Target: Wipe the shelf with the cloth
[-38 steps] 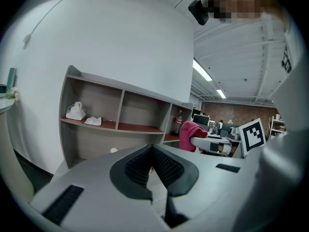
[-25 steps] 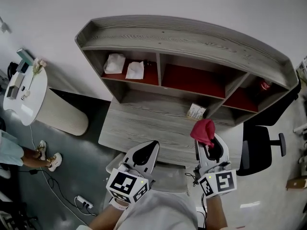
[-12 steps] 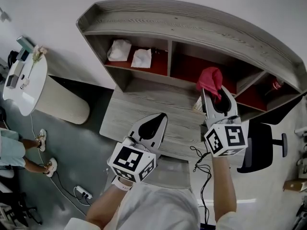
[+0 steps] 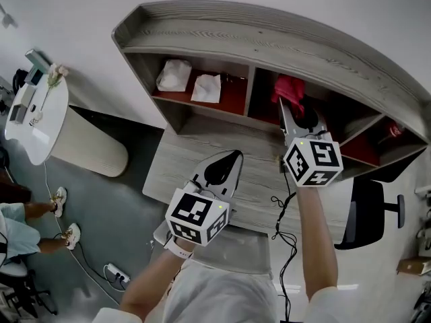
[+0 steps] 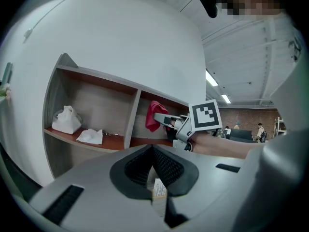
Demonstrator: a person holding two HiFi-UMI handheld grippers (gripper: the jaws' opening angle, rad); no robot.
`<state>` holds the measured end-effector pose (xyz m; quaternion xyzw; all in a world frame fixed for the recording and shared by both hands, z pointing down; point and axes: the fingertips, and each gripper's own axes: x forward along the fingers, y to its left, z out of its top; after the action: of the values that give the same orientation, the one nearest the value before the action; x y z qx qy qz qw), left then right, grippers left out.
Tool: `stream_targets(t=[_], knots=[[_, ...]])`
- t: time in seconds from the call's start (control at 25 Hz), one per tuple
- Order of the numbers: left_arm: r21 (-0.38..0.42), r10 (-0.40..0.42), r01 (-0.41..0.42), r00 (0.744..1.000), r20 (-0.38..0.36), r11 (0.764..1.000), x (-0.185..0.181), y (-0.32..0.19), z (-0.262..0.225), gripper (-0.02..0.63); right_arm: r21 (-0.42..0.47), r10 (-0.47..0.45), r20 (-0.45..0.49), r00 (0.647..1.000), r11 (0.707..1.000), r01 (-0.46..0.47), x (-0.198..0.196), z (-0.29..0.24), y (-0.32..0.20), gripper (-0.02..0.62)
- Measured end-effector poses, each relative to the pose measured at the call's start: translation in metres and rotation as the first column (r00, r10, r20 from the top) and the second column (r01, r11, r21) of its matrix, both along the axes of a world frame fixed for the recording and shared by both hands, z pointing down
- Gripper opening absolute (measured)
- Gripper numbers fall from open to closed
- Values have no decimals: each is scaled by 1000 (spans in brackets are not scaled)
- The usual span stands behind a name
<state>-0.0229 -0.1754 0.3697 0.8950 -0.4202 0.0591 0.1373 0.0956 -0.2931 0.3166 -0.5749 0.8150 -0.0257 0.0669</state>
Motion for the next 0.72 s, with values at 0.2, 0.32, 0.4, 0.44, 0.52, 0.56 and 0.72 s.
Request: stream_targets(t=[0.2, 0.32, 0.4, 0.44, 0.52, 0.56, 0.72], knots=[[1, 3, -3, 1000, -4, 1000, -3, -12, 1, 6, -17, 5, -13, 1000, 1000, -5, -5, 8, -27, 153], [3, 8, -8, 1000, 2, 1000, -3, -17, 1, 6, -26, 13, -30, 999, 1000, -13, -7, 12, -43, 153], [3, 11, -11, 1000, 9, 1000, -3, -19, 2, 6, -37, 18, -46, 999, 999, -19, -8, 17, -53, 153], [2, 13, -13, 1000, 14, 1000, -3, -21, 2, 6, -43, 19, -53, 998, 999, -21, -9, 20, -58, 153], [3, 15, -15, 1000, 20, 1000, -3, -25, 2, 6, -52, 17, -62, 998, 998, -20, -11, 25, -69, 153], [3, 15, -15, 1000, 22, 1000, -4, -27, 2, 6, -56, 14, -65, 998, 998, -17, -13, 26, -74, 153], [2, 10, -10, 1000, 26, 1000, -6, -33, 3, 6, -60, -4, -70, 998, 998, 0, -22, 28, -94, 153]])
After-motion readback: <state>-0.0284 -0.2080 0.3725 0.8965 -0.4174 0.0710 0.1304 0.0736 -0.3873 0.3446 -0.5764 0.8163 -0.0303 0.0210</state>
